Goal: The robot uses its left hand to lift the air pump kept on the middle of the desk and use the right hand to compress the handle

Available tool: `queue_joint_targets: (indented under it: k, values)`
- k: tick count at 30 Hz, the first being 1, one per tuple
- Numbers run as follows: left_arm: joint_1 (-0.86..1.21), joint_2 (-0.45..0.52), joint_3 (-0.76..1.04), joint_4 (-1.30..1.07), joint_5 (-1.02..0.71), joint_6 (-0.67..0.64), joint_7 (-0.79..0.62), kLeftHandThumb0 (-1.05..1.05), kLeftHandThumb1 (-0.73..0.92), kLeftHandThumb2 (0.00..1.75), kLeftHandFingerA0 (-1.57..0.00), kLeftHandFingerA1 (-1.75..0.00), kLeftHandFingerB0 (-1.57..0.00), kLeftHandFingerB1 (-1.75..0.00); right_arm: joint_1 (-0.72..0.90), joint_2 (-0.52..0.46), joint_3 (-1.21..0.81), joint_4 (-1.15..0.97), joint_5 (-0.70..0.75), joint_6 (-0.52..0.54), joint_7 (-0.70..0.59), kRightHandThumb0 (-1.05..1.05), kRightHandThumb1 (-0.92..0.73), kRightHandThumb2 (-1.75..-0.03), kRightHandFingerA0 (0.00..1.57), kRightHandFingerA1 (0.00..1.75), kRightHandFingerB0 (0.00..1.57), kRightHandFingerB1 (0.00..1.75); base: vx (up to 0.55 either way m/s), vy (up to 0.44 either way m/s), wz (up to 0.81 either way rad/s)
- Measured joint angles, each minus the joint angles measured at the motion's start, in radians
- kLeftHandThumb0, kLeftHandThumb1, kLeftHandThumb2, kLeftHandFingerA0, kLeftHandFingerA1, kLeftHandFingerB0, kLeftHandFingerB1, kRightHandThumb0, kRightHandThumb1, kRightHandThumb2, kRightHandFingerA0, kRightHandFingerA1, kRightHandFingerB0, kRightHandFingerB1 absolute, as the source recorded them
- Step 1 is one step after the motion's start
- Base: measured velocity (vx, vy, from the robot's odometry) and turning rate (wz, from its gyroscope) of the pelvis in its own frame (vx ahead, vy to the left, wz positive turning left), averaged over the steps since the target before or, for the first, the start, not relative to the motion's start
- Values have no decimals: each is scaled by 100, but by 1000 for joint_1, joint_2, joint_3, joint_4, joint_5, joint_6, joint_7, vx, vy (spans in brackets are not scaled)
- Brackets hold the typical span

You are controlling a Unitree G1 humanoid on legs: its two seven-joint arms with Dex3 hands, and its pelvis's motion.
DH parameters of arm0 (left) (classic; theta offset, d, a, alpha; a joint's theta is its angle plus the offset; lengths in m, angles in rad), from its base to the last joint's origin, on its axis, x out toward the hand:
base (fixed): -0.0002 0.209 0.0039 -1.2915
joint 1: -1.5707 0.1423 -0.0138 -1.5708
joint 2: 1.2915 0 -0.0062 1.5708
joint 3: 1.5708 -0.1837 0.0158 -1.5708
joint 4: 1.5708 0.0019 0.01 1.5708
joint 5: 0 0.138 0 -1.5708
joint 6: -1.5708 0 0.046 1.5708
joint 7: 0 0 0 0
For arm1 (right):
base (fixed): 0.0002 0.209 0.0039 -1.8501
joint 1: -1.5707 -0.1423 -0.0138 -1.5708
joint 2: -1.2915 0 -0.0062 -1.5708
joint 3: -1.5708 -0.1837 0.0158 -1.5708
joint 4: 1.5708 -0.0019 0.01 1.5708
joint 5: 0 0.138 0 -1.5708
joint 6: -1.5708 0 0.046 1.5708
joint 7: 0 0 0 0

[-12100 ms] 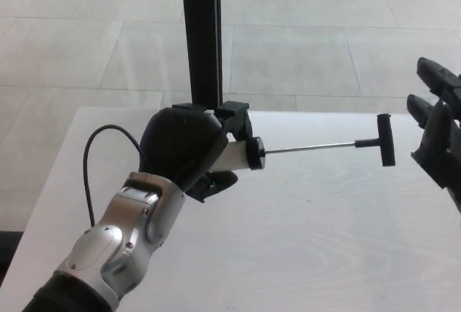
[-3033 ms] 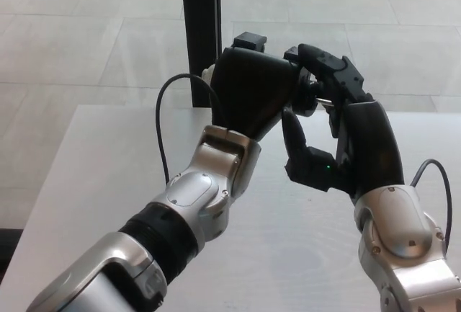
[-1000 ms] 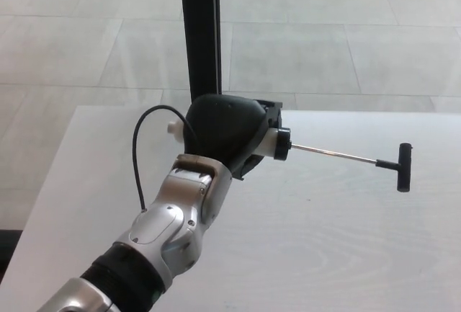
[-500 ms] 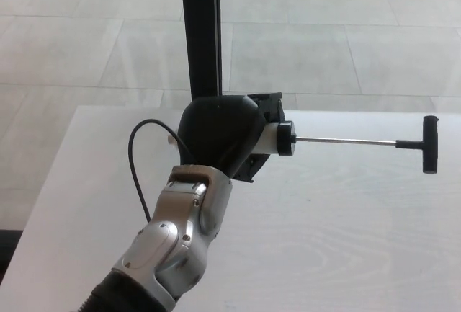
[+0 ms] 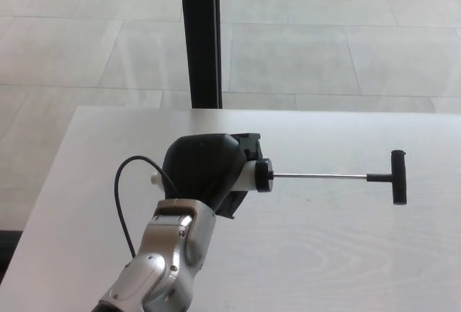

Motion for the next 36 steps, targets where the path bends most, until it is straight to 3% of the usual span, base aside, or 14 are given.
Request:
queue_joint_targets:
  k: [5,7,12,13,14,15,16,18,19,23,28,30,31,36]
  values:
    - [-4,-1,0,10,2,0,0,-18,54,108,-98,-175,-78,-149,-53,-3,34,7,-1,-1,-1,-97,-92,-89,0,0,0,0,0,0,0]
    - [-9,-3,1,14,2,0,0,-27,52,112,-123,-141,-95,-122,-72,4,45,10,-1,-4,-6,-98,-92,-93,0,0,0,0,0,0,0]
    - [-35,-12,2,18,3,0,0,-16,52,105,-93,-175,-76,-147,-100,68,75,14,0,-9,-30,-98,-91,-99,0,0,0,0,0,0,0]
    - [-43,-12,1,18,5,1,0,-24,50,109,-121,-138,-91,-116,-99,80,82,16,0,-9,-34,-99,-92,-103,0,0,0,0,0,0,0]
    - [-51,-12,1,18,8,1,0,-16,53,105,-92,-175,-79,-134,-99,91,89,16,0,-9,-37,-98,-91,-99,0,0,0,0,0,0,0]
    - [-58,-16,3,19,8,1,0,-22,51,110,-122,-136,-89,-110,-99,103,94,16,0,-10,-41,-99,-92,-103,0,0,0,0,0,0,0]
    - [-69,-23,7,22,8,1,0,-16,54,103,-92,-175,-77,-137,-97,121,101,17,1,-10,-46,-98,-91,-100,0,0,0,0,0,0,0]
    - [-86,-32,15,26,7,1,1,-23,51,106,-121,-137,-90,-114,-92,150,112,17,2,-11,-54,-99,-88,-107,0,0,0,0,0,0,0]
    - [-94,-36,18,27,7,1,1,-14,53,103,-92,-175,-75,-151,-88,163,117,17,3,-14,-57,-98,-87,-106,0,0,0,0,0,0,0]
    - [-118,-48,28,32,7,1,0,-19,47,106,-120,-139,-98,-124,-68,205,121,31,6,-47,-62,-94,-92,-102,0,0,0,0,0,0,0]
    - [-125,-62,48,32,-1,1,0,-14,49,109,-94,-175,-75,-160,-59,231,107,70,6,-107,-65,-102,-92,-132,0,12,0,2,0,0,0]
    - [-125,-67,53,31,-5,2,0,-14,51,105,-94,-175,-76,-156,-59,234,99,85,6,-133,-68,-102,-92,-132,0,11,0,2,0,0,0]
    - [-125,-69,55,31,-6,2,0,-19,48,107,-123,-135,-93,-111,-60,236,97,89,6,-144,-69,-103,-92,-132,0,10,0,1,0,0,0]
    - [-124,-83,48,31,-6,9,0,-14,48,107,-98,-166,-91,-90,-87,242,99,118,1,-201,-80,-103,-92,-132,0,6,0,0,0,0,0]
